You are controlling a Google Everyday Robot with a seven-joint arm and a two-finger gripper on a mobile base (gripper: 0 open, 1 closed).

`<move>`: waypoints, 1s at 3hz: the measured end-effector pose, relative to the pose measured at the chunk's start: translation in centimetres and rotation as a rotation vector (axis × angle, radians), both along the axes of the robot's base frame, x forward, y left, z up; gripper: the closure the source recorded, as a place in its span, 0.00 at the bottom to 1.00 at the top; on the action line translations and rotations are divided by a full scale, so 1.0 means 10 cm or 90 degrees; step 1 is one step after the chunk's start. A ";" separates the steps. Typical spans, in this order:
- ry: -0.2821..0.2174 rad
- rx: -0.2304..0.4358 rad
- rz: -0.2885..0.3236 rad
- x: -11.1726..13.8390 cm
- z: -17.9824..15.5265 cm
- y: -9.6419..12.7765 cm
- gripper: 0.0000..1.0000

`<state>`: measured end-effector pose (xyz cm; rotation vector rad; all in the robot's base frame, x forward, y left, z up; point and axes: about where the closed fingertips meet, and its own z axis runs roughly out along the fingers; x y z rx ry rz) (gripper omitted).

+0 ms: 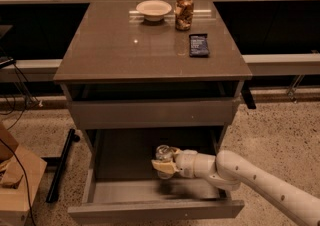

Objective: Place 7up can into middle drawer

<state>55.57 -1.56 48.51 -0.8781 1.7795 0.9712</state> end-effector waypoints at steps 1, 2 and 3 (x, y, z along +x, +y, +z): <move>0.021 -0.010 0.012 0.07 -0.19 -0.02 1.00; 0.035 -0.019 -0.008 0.16 -0.43 -0.07 0.73; 0.033 -0.016 -0.027 0.22 -0.51 -0.12 0.50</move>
Offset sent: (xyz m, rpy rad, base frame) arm 0.0234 -0.0152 -0.0627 -0.0518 0.0808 -0.0355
